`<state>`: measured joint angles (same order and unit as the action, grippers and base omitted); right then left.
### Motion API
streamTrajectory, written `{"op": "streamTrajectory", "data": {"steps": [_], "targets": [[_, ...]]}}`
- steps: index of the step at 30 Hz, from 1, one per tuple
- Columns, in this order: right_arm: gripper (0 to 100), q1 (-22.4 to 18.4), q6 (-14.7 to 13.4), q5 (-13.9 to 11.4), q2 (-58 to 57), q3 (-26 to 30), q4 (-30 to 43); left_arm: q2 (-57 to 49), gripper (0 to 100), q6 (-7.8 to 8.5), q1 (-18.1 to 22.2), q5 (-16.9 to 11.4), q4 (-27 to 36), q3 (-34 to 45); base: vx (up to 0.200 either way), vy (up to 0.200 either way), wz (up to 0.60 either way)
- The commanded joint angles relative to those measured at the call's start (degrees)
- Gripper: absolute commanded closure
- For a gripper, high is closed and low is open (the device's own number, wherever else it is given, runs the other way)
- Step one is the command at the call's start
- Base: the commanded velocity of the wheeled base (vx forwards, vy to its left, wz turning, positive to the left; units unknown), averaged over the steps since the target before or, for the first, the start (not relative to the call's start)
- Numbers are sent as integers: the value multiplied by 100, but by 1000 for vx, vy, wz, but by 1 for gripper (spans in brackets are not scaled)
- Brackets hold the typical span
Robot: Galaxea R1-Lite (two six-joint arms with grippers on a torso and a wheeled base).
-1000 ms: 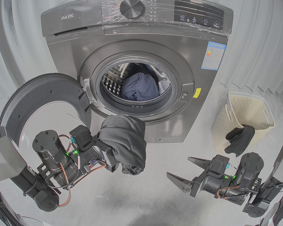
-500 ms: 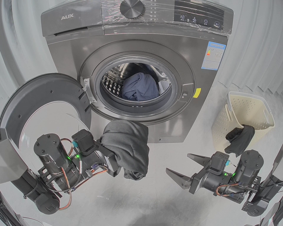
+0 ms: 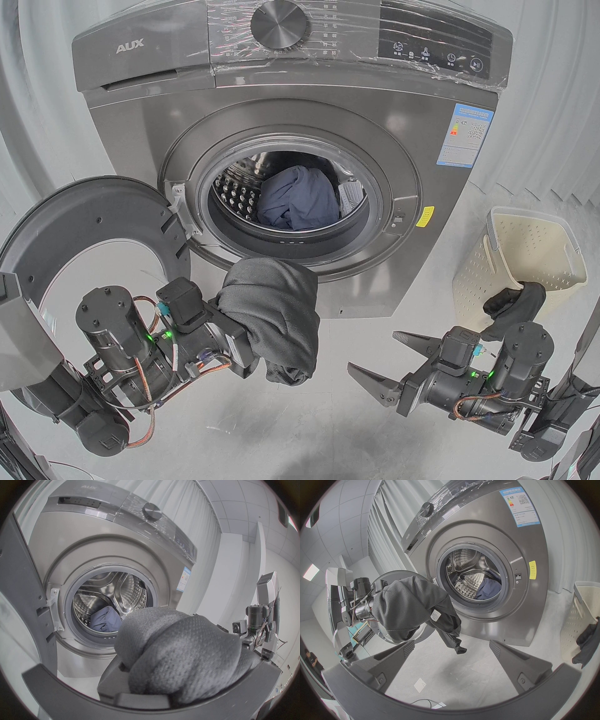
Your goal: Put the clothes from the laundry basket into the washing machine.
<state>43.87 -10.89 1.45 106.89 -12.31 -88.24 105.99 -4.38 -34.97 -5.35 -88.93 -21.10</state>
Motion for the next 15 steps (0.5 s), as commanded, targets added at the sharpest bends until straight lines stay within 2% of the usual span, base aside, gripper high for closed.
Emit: {"op": "streamTrajectory", "data": {"steps": [1,11,15], "targets": [[0,7,-1,4,34,1,-1,89,100,-2,-1,-1,-1,1,200,0,0],[0,25,8,4,25,1,-1,194,100,-2,-1,8,-1,-26,200,0,0],[0,86,8,4,-10,62,-1,212,100,-2,-88,25,-1,1,0,0,0]]}}
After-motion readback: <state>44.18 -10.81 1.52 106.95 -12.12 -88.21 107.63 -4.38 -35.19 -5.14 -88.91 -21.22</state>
